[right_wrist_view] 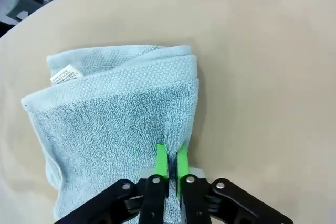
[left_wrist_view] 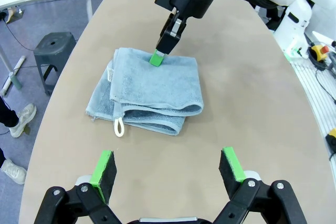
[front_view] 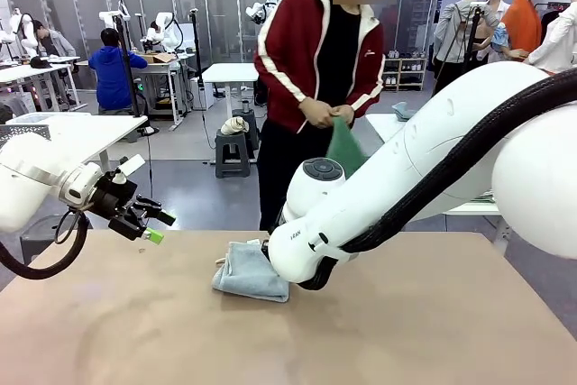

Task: Fold the towels and place them in the basket.
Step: Place the folded Towel with hook on the right side of the table.

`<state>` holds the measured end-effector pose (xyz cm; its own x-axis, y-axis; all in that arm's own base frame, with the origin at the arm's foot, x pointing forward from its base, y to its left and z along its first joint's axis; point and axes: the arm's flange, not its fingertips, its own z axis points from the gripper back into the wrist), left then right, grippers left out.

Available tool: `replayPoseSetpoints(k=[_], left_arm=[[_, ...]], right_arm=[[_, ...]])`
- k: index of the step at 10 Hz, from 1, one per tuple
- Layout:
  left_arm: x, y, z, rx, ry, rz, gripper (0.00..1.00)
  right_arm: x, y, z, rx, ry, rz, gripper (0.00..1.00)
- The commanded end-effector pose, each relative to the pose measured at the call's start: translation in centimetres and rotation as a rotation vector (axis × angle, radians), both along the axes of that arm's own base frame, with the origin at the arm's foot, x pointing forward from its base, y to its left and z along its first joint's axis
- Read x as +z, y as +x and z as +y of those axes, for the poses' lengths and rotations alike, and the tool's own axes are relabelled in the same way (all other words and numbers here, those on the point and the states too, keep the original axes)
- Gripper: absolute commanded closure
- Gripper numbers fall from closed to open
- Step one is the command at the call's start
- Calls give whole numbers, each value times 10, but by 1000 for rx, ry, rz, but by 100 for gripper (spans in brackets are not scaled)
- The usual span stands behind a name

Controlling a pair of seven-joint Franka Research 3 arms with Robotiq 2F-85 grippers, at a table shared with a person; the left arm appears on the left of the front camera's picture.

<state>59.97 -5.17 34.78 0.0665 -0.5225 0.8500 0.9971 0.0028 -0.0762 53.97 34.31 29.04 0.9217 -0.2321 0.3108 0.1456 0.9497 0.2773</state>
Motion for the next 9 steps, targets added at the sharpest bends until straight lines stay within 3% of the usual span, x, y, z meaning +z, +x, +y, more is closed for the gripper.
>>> replayPoseSetpoints(k=[1,4,6,9], left_arm=[[0,0,0,-5,1,0,0],[0,0,0,-5,1,0,0],[0,0,0,-5,1,0,0],[0,0,0,-5,1,0,0]], right_arm=[[-3,-1,6,-37,-9,-35,100],[15,22,-32,3,-32,-32,100],[29,45,-87,28,-82,-35,100],[27,78,-166,54,-153,-44,100]])
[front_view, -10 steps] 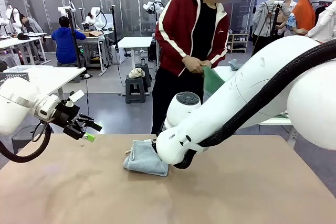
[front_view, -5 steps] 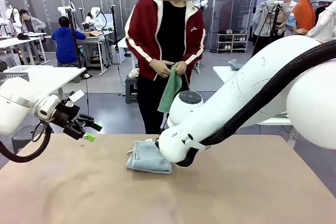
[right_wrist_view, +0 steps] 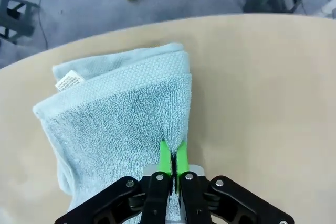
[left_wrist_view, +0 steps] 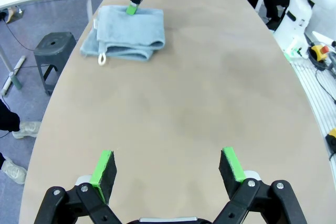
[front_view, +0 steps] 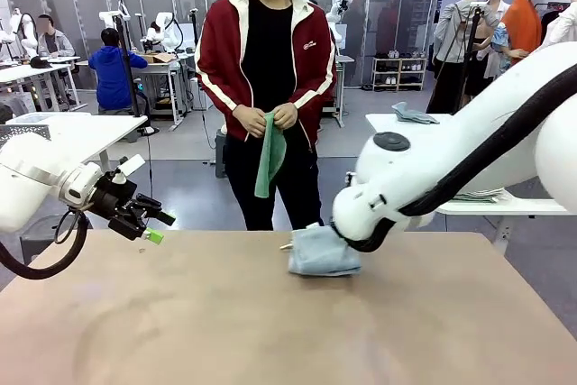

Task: Fold the towels and place them in the basket.
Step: Place the folded Towel with hook on the right side of the table.

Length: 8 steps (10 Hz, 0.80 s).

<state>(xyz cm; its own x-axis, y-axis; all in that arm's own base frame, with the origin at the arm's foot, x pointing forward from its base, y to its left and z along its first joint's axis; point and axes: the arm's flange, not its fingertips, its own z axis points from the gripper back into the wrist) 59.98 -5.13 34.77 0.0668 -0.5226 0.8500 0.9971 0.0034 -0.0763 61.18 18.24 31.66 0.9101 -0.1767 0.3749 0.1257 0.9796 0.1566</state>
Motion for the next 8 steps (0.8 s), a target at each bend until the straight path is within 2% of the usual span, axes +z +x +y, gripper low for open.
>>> replayPoseSetpoints(k=[1,4,5,8], left_arm=[[0,0,0,-5,1,0,0],[0,0,0,-5,1,0,0],[0,0,0,-5,1,0,0],[0,0,0,-5,1,0,0]], right_arm=[[0,19,-26,72,-29,-3,100],[2,42,-67,166,-74,30,100],[1,25,-57,69,-59,-10,100],[1,25,-57,69,-59,-10,100]])
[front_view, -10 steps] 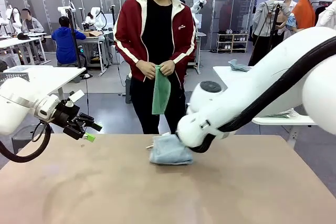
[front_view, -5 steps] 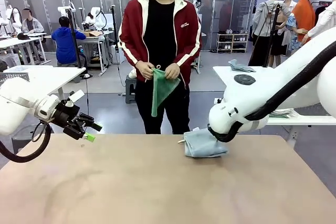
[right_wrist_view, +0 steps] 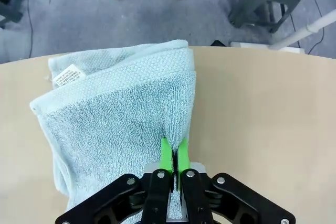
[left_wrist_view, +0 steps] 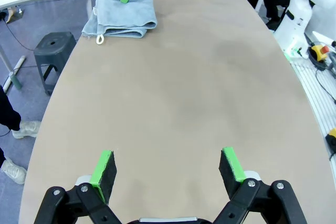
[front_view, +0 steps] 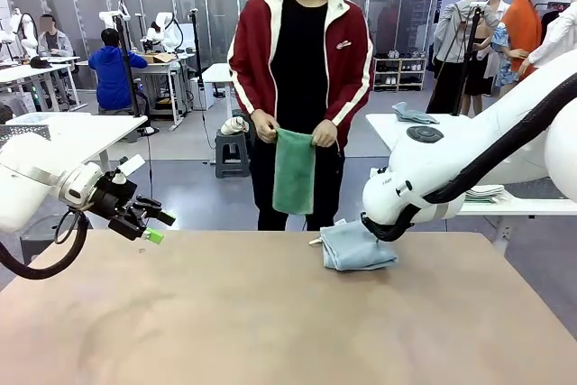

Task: Fold the towels and place them in the basket.
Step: Place the folded Towel with hook on the right side of the table.

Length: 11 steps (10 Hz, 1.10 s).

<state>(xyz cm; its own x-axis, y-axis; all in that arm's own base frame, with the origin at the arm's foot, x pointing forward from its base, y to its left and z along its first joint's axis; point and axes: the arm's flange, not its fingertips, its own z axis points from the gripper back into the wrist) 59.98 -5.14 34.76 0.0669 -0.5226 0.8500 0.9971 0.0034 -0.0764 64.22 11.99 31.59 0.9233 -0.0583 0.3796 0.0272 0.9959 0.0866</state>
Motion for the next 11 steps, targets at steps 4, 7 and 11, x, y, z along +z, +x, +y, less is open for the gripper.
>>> replayPoseSetpoints(k=[4,7,11], left_arm=[[0,0,0,-5,1,0,0],[0,0,0,-5,1,0,0],[0,0,0,-5,1,0,0]], right_arm=[[0,0,1,-1,1,0,96],[4,2,-57,-9,-29,-35,96],[5,16,-163,-25,-3,-16,96]])
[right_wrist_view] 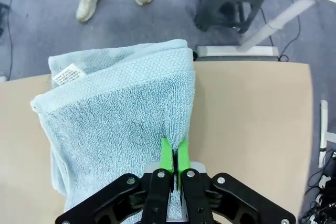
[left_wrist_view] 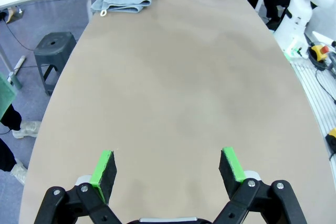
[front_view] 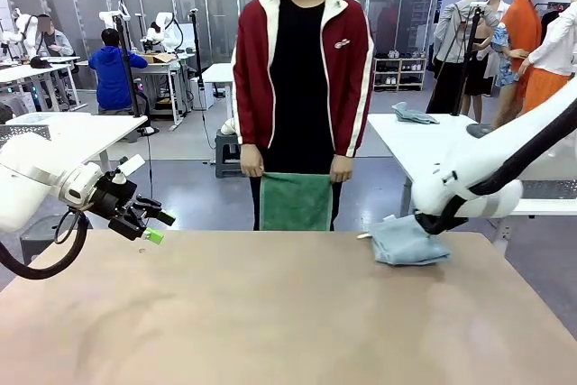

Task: Fold the towels and place them in the basket.
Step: Place the folded Towel with hook on the right side of the table.

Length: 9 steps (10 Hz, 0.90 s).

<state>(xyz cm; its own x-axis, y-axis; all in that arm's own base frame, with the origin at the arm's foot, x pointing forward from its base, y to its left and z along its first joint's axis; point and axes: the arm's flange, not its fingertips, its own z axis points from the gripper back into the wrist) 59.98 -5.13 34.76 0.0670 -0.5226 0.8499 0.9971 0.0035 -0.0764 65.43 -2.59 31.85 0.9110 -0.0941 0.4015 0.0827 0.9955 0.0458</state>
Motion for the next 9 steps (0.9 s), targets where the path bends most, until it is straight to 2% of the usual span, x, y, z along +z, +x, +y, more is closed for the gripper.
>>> replayPoseSetpoints(k=[1,5,8,9], left_arm=[[0,0,0,-5,1,0,0],[0,0,0,-5,1,0,0],[0,0,0,-5,1,0,0],[0,0,0,-5,1,0,0]], right_arm=[[6,4,-40,41,29,-15,96],[3,9,-105,64,2,-16,96],[-8,15,-116,62,-1,34,96],[-9,17,-117,55,-13,43,76]])
